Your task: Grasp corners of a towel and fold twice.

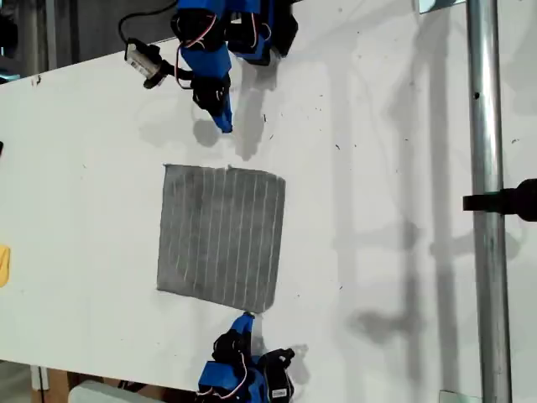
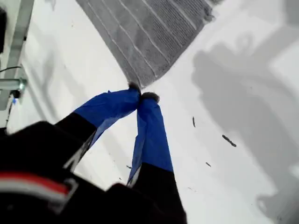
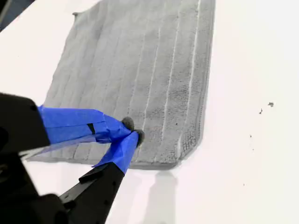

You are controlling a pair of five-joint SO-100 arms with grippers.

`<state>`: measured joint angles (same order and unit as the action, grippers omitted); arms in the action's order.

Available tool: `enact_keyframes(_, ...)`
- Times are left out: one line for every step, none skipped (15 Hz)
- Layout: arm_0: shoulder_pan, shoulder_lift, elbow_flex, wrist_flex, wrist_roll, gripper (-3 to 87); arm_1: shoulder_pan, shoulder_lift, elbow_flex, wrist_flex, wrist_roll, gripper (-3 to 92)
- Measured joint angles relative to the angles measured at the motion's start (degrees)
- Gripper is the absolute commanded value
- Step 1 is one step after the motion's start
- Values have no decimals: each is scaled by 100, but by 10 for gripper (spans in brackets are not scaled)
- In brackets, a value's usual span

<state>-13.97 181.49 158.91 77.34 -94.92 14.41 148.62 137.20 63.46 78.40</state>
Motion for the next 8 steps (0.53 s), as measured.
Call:
enact_keyframes(-9,-747,-589,70,123,-31,-88,-905,-659,-62,-185,-3)
enact_keyframes(-9,-1433,-1195,167,272,-31,-176,-1775,-1371,-44,-378,-3)
enact_keyframes(-9,-1942,-1714,290,413,-31,-264,-2602,-2083,-18,-545,-3)
enact_keyframes(0,-2435,-2197,457,554,-31,-360,-3313,-2716,105,-694,-3)
enact_keyframes(9,-3067,-2760,844,686,-31,-466,-3999,-3384,308,-835,-3)
enact_keyframes(0,-3691,-3419,1310,870,-31,-571,-4623,-4052,545,-976,-3)
enact_keyframes(-53,-4148,-3981,1591,1099,-31,-686,-5291,-4746,809,-1125,-3)
enact_keyframes(-123,-4368,-4263,1679,1283,-31,-791,-5862,-5370,1055,-1257,-3)
